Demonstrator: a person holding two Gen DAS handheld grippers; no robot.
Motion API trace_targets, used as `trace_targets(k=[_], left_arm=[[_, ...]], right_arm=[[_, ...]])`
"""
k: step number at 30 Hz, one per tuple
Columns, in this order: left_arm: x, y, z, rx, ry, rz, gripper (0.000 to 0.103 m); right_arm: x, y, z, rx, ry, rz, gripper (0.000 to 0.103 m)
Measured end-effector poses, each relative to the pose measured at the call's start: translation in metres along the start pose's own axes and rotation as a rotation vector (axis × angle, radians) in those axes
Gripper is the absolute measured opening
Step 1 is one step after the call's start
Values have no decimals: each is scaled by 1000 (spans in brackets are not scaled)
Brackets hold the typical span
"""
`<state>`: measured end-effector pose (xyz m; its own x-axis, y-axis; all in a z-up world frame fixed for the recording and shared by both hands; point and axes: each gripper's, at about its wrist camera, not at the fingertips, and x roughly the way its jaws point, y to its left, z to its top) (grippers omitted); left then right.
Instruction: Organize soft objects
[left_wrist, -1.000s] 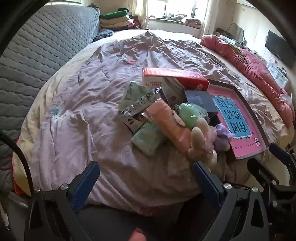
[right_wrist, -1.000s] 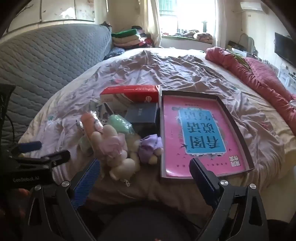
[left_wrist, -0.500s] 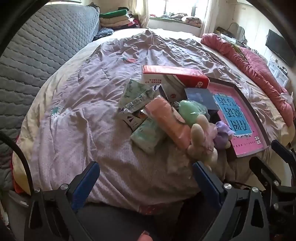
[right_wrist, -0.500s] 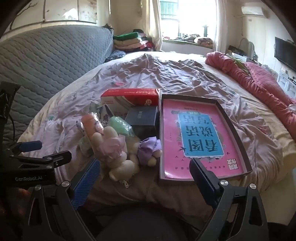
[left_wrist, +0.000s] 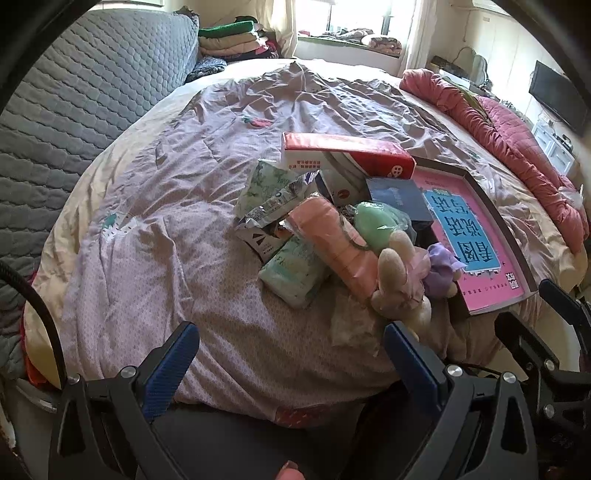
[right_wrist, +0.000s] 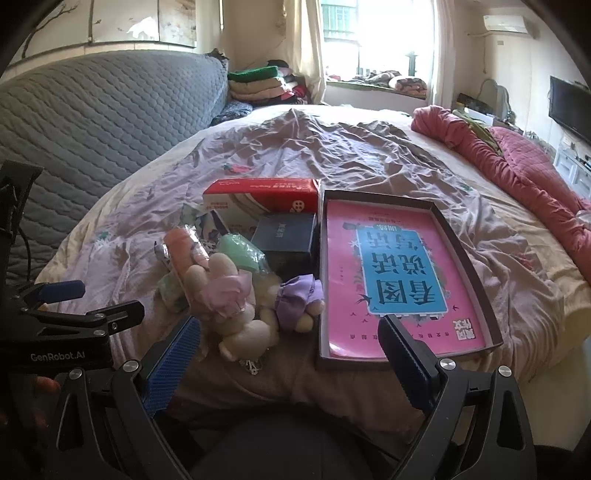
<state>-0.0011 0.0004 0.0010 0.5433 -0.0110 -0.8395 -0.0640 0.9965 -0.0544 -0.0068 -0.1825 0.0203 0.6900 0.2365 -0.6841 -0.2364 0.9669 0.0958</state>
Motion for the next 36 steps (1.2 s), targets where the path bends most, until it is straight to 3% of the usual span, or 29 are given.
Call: trace_targets(k=[26,36], left_arm=[[0,1,1,-4,8,-2,101],[10,9,0,-40,45,-46,101]], right_arm=[[2,-1,-1,1,1,8,97],[17,4,-2,-19,56,54,97]])
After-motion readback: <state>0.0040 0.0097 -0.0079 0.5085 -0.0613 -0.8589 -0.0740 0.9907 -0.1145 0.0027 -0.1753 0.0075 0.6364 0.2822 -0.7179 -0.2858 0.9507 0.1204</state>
